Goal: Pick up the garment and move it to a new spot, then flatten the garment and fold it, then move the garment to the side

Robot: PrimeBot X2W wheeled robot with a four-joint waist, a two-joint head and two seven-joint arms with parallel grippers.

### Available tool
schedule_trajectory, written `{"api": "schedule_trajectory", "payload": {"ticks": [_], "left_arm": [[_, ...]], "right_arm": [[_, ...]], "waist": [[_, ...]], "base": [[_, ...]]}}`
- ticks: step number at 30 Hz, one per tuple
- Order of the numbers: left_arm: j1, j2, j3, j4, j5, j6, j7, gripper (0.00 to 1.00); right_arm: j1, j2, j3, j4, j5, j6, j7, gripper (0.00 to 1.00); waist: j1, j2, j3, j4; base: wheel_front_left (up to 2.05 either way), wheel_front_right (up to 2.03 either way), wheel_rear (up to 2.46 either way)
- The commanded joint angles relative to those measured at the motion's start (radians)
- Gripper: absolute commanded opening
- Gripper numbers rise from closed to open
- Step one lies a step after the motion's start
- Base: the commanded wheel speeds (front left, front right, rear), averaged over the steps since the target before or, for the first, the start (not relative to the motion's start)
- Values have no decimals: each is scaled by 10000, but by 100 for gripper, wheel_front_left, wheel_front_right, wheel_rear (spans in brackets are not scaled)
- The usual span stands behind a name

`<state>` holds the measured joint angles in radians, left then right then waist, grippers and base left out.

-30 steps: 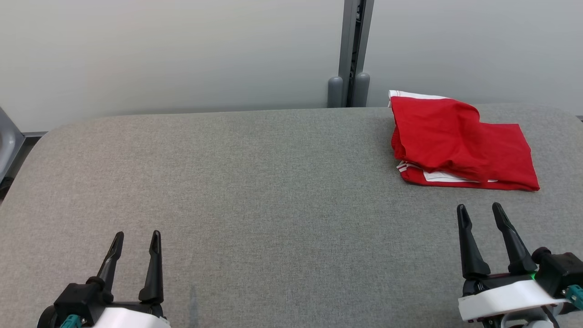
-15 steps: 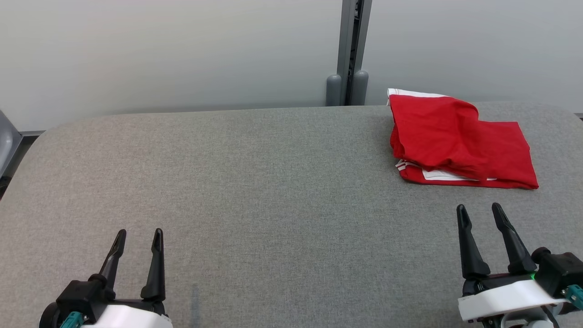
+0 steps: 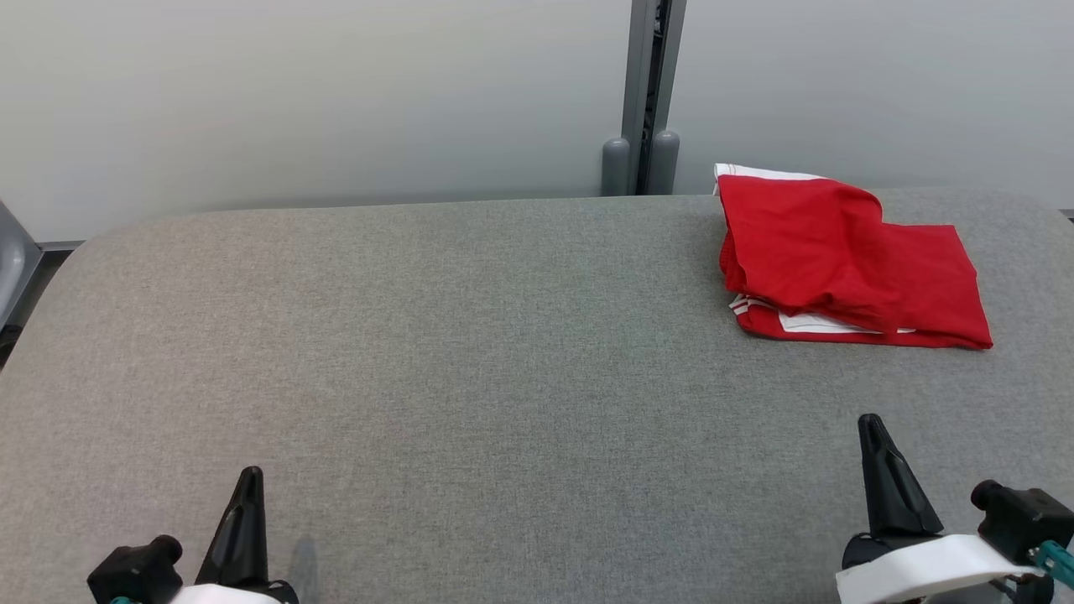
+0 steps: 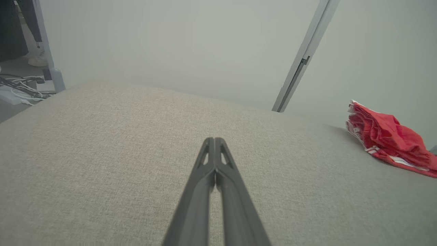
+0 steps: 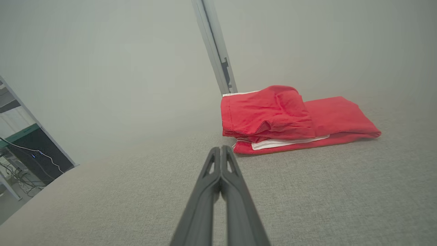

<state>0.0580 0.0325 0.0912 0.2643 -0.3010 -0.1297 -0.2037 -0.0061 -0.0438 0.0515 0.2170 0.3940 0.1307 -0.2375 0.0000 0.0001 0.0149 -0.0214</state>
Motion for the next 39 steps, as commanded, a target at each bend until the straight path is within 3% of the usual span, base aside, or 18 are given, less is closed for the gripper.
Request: {"api": "schedule_trajectory", "payload": {"ticks": [1,39], "left_arm": [[-286,88,175,-184,-550,-1,138,0],[-837,142,1313,-323,-6103,-6,1955,0]], "right_arm": [[-385,-73,45,-32,558,0,84,0],[-1532,-86,451,862,6007,1,1111,0]], "waist": [[0,-1,-1,5],[0,-1,-25,75]], "base": [[0,0,0],[0,0,0]]}}
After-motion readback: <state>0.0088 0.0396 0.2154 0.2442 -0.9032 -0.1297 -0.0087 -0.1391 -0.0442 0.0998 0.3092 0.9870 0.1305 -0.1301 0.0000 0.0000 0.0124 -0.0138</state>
